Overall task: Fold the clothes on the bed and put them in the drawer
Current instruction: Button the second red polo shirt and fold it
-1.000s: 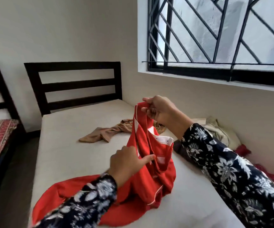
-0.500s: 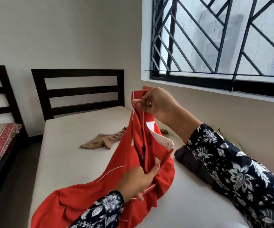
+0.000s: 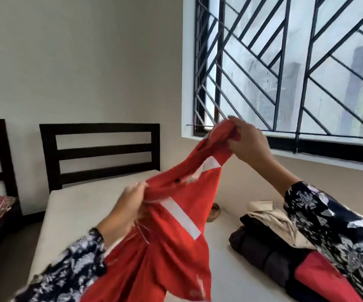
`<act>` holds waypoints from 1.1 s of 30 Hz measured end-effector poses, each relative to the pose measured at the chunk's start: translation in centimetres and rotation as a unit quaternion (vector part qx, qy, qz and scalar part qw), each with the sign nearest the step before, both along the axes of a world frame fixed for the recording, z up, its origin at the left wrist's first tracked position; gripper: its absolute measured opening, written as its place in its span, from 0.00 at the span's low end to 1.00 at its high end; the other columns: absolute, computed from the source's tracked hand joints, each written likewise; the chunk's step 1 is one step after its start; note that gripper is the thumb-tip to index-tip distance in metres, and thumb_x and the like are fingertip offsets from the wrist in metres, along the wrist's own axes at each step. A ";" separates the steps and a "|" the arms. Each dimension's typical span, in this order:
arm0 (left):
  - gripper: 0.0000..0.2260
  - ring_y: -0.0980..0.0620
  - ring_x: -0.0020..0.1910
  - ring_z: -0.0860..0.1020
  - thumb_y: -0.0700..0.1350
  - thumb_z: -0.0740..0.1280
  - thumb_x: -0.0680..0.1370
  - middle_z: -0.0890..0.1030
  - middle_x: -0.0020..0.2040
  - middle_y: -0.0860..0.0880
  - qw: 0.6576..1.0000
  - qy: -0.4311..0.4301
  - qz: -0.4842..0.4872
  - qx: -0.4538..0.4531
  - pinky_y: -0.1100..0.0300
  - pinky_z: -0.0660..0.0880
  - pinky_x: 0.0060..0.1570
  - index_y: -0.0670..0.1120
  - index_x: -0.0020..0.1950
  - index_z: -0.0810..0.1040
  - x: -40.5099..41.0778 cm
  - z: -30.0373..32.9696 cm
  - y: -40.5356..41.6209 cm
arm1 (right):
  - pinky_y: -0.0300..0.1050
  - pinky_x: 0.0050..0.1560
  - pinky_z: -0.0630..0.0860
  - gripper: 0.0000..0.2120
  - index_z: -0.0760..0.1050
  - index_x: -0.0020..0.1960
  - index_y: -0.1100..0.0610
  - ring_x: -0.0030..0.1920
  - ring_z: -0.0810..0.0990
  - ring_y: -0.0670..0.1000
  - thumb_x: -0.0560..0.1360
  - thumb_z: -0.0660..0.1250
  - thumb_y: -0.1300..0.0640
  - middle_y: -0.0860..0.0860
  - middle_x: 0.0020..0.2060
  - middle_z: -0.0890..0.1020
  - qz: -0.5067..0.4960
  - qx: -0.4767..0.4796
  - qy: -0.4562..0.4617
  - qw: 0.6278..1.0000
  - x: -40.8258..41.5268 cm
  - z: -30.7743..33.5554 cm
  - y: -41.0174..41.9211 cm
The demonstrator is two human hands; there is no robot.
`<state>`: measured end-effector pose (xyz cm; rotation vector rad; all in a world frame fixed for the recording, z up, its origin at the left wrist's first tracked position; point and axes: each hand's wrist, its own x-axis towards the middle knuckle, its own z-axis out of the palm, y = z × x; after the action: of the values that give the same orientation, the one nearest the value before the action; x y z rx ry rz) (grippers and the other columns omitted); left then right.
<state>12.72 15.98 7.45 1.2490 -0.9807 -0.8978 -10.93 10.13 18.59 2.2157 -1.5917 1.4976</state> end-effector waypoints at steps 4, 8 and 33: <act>0.12 0.51 0.37 0.72 0.44 0.55 0.81 0.73 0.34 0.50 0.971 -0.208 0.044 -0.112 0.56 0.68 0.40 0.48 0.39 0.71 2.2 5.3 -0.3 | 0.43 0.40 0.69 0.10 0.80 0.49 0.56 0.42 0.78 0.56 0.69 0.67 0.62 0.52 0.38 0.77 -0.116 0.054 0.050 0.990 -0.7 -0.9 -0.2; 0.12 0.53 0.29 0.69 0.41 0.55 0.81 0.69 0.29 0.49 0.881 -0.414 0.112 -0.200 0.59 0.63 0.33 0.46 0.38 0.68 2.2 8.7 -0.5 | 0.38 0.29 0.71 0.04 0.77 0.34 0.58 0.28 0.77 0.52 0.67 0.70 0.59 0.51 0.26 0.77 -0.068 0.238 0.173 0.953 -0.1 -1.1 0.2; 0.11 0.54 0.25 0.65 0.41 0.54 0.82 0.66 0.29 0.47 0.823 -0.512 0.012 -0.244 0.61 0.62 0.25 0.37 0.43 0.70 3.3 8.7 0.9 | 0.41 0.45 0.73 0.01 0.77 0.46 0.56 0.44 0.76 0.48 0.75 0.67 0.60 0.46 0.42 0.79 0.273 0.178 0.108 0.939 7.4 -16.8 4.2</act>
<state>16.06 16.84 16.16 1.2540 -1.8819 0.1706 -3.50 14.37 1.79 3.0945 -1.3285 1.0336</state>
